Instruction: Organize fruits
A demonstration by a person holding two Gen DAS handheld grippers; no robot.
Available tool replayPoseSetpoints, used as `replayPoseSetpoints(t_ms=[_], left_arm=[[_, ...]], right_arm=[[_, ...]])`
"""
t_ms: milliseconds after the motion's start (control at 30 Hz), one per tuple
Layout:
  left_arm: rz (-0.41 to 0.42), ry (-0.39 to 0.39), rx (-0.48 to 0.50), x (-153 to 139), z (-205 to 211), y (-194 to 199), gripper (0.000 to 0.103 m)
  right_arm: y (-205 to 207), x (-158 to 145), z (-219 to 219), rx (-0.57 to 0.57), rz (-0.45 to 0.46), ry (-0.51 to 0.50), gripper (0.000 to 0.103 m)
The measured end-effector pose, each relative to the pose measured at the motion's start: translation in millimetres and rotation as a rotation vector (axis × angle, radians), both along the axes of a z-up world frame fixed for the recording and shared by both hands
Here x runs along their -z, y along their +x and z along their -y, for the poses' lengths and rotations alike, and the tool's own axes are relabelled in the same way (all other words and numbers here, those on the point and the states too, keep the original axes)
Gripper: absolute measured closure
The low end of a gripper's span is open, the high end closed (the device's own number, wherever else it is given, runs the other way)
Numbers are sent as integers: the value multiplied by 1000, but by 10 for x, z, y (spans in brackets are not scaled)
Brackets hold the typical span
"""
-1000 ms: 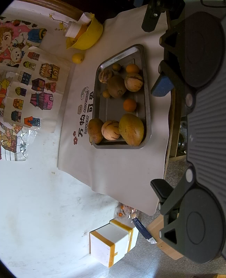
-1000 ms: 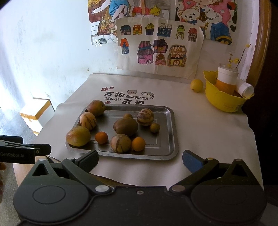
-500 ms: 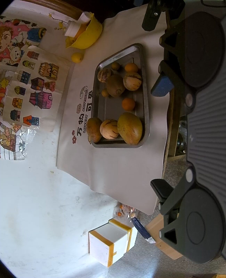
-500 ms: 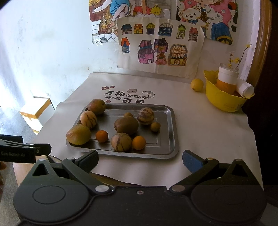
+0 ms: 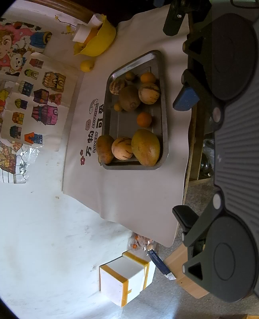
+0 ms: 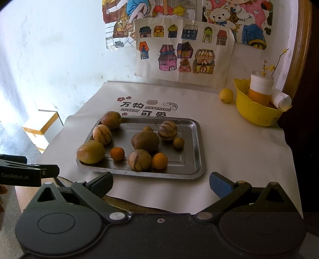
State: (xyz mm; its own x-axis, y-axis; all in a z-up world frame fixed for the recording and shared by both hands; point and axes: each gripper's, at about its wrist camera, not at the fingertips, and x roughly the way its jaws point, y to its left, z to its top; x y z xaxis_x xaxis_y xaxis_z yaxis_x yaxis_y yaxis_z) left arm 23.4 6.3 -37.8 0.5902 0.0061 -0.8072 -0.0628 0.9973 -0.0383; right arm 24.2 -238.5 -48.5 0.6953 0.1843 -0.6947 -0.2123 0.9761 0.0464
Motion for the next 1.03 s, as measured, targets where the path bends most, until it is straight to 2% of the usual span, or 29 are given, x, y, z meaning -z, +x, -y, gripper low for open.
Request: replayPoseSetpoints(t_ms=[367, 1033], left_arm=[[-21, 11, 36, -38, 64, 9, 1], [-13, -14, 25, -80, 75, 9, 2]], right_arm=[[-1, -1, 3, -1, -3, -1, 1], [-9, 4, 20, -2, -7, -3, 1]])
